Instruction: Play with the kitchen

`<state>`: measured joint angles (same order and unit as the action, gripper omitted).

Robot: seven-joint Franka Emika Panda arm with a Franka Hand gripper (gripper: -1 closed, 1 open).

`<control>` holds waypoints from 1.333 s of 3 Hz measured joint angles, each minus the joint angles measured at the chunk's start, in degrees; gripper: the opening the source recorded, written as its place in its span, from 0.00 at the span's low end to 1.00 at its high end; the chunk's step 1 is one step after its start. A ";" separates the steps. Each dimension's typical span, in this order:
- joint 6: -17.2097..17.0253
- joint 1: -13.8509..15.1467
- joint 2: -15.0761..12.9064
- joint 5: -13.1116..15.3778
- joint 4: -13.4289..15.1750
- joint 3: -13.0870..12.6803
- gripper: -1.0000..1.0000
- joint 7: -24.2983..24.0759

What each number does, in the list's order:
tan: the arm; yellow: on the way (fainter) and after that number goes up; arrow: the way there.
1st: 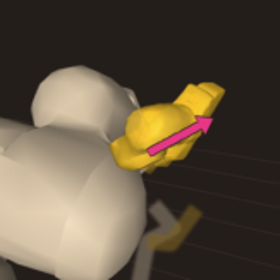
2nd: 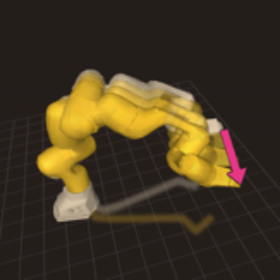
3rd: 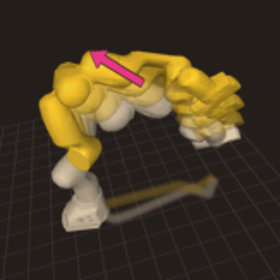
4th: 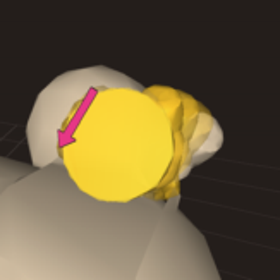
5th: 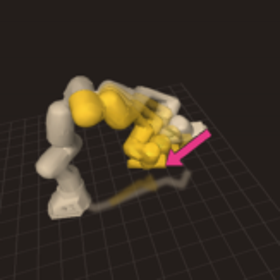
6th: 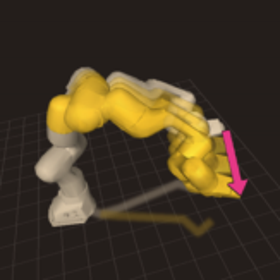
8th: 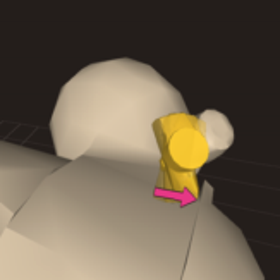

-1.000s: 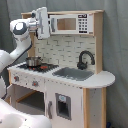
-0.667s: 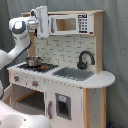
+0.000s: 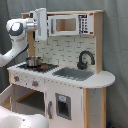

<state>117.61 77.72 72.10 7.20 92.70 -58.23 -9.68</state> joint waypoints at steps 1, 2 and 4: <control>0.33 -3.95 0.54 1.32 4.38 0.64 0.00 0.00; 1.51 -7.43 1.19 2.59 8.67 2.07 0.00 0.09; 8.17 -11.43 2.36 4.07 16.95 4.59 0.00 0.29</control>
<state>125.78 66.29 74.45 11.27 109.65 -53.63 -9.39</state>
